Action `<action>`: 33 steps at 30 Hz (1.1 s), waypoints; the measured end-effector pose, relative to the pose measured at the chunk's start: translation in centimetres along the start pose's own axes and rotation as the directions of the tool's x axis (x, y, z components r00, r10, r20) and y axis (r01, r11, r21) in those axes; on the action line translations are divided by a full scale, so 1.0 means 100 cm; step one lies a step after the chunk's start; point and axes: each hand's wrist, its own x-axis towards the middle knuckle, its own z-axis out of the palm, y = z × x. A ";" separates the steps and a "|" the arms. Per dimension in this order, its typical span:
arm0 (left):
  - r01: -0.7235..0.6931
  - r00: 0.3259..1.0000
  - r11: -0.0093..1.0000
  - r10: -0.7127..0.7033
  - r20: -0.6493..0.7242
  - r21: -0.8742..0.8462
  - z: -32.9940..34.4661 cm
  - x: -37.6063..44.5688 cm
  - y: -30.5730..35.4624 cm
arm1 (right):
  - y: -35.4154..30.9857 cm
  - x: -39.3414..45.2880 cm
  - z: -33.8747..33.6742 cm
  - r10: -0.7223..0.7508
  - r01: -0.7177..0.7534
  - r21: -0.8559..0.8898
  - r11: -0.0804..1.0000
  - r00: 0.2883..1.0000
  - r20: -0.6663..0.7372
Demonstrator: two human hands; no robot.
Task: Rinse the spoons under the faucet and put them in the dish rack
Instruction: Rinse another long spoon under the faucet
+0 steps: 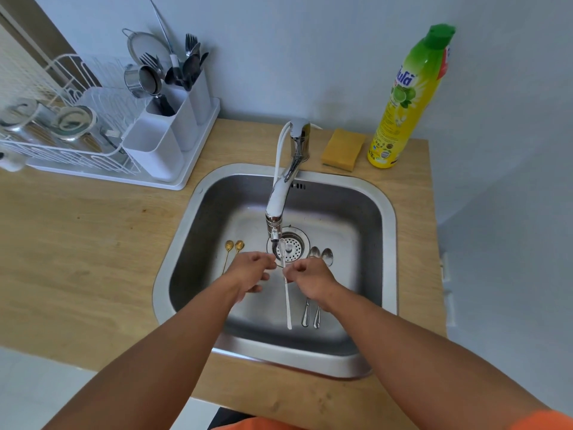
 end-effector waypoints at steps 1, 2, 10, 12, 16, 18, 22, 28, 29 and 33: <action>-0.030 0.999 1.000 0.030 -0.018 0.001 0.002 0.002 0.005 | 0.001 -0.001 0.001 -0.011 0.011 -0.008 1.000 1.000 0.005; -0.057 0.998 0.998 0.057 -0.030 0.007 0.005 0.004 0.010 | 0.003 -0.002 0.001 -0.023 0.023 -0.022 0.999 1.000 0.010; -0.275 0.952 0.962 0.272 -0.143 0.002 0.022 0.009 0.020 | 0.013 -0.011 -0.003 -0.164 0.165 -0.233 0.958 0.986 0.026; -0.312 0.935 0.950 0.311 -0.173 0.021 0.024 0.007 0.017 | 0.012 -0.014 -0.004 -0.189 0.189 -0.270 0.944 0.982 0.026; -0.345 0.914 0.937 0.348 -0.211 0.051 0.025 0.005 0.009 | 0.008 -0.018 -0.006 -0.242 0.235 -0.323 0.917 0.970 0.017; -0.360 0.914 0.932 0.363 -0.182 0.048 0.023 0.004 0.008 | 0.007 -0.020 -0.006 -0.258 0.243 -0.347 0.906 0.966 0.003; -0.414 0.902 0.908 0.418 -0.108 0.062 0.018 0.003 0.009 | 0.004 -0.022 -0.010 -0.288 0.260 -0.380 0.888 0.958 -0.017; -0.444 0.882 0.894 0.447 -0.151 0.051 0.018 0.002 0.006 | -0.002 -0.023 -0.015 -0.333 0.306 -0.444 0.842 0.943 0.020; -0.434 0.885 0.900 0.436 -0.163 0.046 0.018 0.002 0.004 | -0.002 -0.023 -0.015 -0.335 0.308 -0.449 0.839 0.942 0.021; -0.444 0.887 0.896 0.438 -0.147 -0.009 0.017 0.000 -0.001 | -0.002 -0.023 -0.017 -0.334 0.308 -0.450 0.839 0.942 0.022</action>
